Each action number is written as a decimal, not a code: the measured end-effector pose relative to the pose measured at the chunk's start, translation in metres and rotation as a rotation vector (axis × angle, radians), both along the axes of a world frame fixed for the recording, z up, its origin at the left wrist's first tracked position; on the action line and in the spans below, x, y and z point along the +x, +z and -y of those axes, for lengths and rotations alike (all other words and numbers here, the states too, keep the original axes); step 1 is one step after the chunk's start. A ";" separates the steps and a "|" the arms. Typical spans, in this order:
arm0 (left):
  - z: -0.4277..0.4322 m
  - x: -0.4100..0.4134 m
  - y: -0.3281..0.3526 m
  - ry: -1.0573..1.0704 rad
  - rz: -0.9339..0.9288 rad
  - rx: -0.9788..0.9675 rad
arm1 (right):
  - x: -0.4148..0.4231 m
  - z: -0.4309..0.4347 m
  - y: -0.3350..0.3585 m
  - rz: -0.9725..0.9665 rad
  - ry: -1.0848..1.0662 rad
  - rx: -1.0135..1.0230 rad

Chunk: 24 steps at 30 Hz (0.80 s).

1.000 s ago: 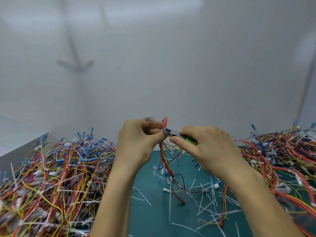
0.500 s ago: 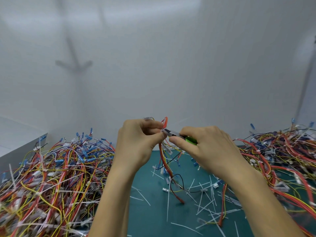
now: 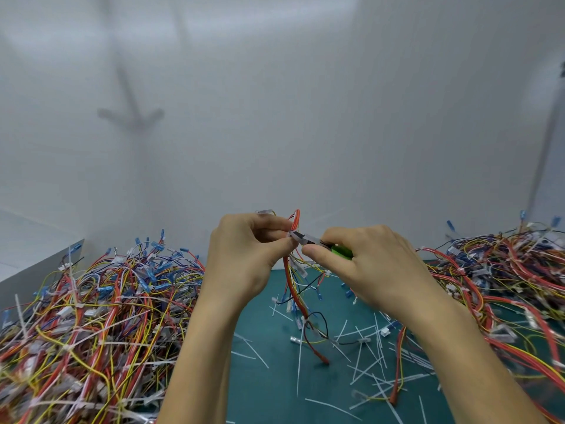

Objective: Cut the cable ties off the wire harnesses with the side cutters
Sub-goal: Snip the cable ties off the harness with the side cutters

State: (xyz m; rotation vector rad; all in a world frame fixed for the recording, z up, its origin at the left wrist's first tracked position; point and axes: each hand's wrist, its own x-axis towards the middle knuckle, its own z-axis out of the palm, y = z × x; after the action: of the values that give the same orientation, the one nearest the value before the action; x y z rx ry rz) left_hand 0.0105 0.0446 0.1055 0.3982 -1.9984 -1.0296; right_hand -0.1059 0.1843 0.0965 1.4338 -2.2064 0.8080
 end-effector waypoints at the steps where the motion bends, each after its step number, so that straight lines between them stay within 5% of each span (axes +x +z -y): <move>1: 0.000 0.000 0.000 -0.003 -0.001 0.004 | -0.001 0.000 0.000 0.004 -0.002 -0.002; 9: -0.001 -0.001 0.000 -0.016 0.001 0.009 | -0.001 -0.001 0.000 0.090 0.012 0.022; 15: 0.002 0.000 0.001 -0.020 -0.086 0.100 | 0.004 0.007 -0.003 0.584 0.256 -0.149; 24: 0.004 0.004 0.001 -0.077 -0.241 0.414 | -0.001 0.010 -0.004 0.539 0.029 -0.258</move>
State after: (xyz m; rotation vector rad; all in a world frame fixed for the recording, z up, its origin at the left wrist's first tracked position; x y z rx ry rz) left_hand 0.0148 0.0403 0.1068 0.3955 -1.5940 -1.4731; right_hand -0.1074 0.1743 0.0925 1.2234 -2.3298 1.5771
